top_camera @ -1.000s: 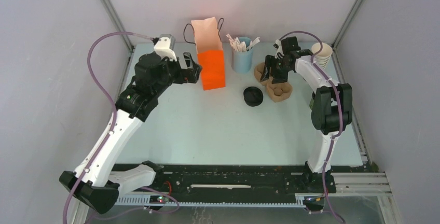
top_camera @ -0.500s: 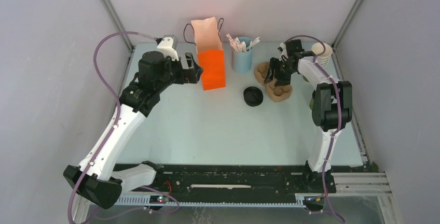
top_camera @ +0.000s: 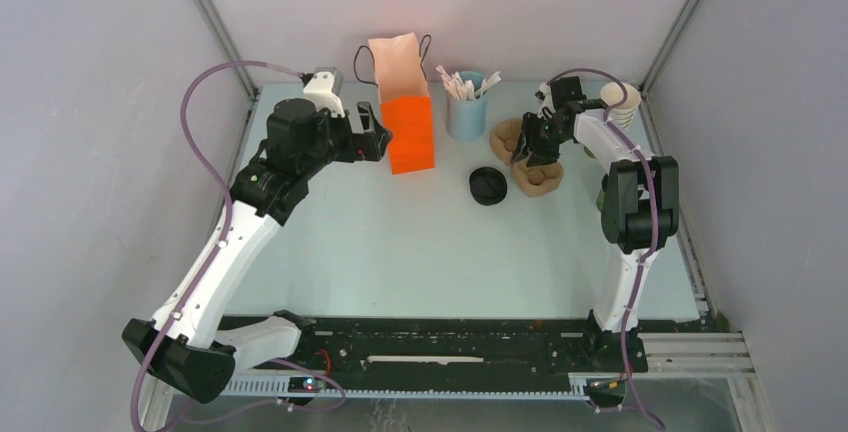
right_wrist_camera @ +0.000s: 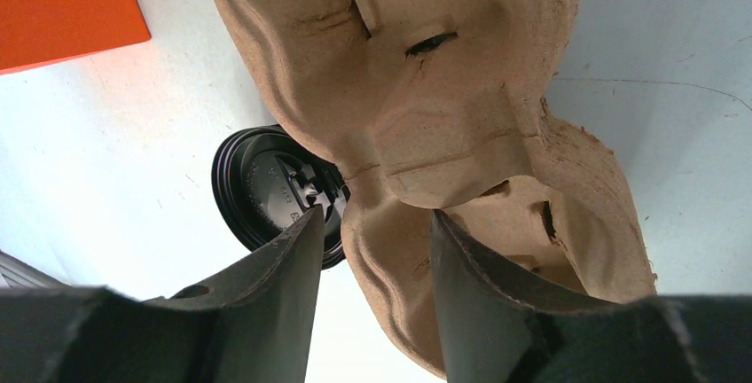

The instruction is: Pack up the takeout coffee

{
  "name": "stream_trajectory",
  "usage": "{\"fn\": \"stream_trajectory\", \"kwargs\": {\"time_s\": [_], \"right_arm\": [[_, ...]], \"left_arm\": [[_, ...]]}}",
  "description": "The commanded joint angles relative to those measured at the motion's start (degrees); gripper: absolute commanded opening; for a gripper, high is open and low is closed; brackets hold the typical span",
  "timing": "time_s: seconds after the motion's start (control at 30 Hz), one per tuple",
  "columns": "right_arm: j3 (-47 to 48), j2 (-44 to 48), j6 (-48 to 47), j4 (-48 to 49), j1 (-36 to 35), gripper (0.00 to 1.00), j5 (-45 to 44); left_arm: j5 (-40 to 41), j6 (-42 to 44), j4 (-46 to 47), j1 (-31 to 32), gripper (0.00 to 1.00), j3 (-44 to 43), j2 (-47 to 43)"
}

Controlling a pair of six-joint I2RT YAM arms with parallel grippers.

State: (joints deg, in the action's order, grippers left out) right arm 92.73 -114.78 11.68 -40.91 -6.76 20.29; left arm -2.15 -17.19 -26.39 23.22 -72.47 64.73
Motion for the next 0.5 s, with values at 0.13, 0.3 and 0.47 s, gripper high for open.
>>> {"fn": "stream_trajectory", "kwargs": {"time_s": [0.13,0.3,0.47], "right_arm": [[0.2,0.4,-1.0,-0.4,-0.4,0.54,0.4],[0.7,0.3,-0.9,-0.9,-0.4,0.40,0.9],[0.9,0.8,-0.9,-1.0,-0.4,0.23,0.8]], "left_arm": [[-1.2,-0.9,0.9,-0.3,1.00,-1.4,-0.8],[-1.4,-1.0,1.0,-0.3,1.00,-1.3,-1.0],[-1.4,-1.1,1.2,-0.2,1.00,-1.2,-0.9]]}}
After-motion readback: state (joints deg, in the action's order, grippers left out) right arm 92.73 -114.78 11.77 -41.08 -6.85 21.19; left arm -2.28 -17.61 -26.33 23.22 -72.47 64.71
